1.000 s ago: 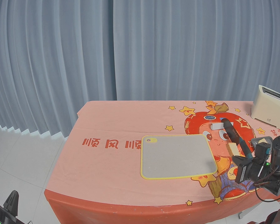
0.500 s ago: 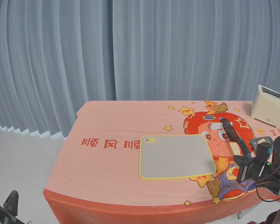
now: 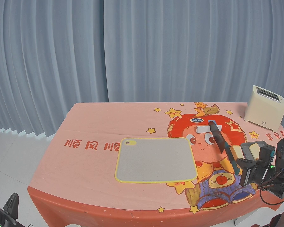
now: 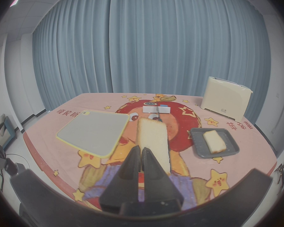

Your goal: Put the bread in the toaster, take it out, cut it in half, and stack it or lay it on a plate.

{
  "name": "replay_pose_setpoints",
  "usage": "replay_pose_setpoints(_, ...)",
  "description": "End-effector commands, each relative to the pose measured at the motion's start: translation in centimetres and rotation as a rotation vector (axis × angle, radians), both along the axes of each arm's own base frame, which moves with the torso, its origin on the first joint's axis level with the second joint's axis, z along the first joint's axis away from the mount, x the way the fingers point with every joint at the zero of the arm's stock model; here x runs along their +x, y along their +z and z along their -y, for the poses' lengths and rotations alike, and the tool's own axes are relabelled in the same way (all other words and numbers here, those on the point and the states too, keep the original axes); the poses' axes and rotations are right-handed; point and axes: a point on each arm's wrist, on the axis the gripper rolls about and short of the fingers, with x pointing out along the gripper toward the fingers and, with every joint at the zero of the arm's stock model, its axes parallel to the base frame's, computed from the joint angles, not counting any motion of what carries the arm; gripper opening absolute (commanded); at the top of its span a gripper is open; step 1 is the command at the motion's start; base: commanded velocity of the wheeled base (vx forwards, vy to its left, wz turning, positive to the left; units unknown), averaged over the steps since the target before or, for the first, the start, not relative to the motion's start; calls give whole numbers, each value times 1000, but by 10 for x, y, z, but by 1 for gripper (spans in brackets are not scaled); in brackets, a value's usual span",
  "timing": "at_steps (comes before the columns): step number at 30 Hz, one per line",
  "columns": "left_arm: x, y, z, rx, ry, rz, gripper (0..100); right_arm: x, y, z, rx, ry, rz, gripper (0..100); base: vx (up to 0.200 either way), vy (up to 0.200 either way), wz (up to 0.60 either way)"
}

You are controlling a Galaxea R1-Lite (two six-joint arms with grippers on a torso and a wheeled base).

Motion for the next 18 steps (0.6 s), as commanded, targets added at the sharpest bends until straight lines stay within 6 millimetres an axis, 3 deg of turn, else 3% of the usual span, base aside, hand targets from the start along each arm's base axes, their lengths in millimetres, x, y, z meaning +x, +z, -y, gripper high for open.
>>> replay_pose_setpoints(1, 1, -5, 0, -1, -1, -18, 0, 0, -1, 0, -2, 0, -3, 0, 0, -200, 0)
replay_pose_setpoints(18, 1, -5, 0, 0, -1, -18, 0, 1, -1, 0, -3, 0, -5, 0, 0, -200, 0)
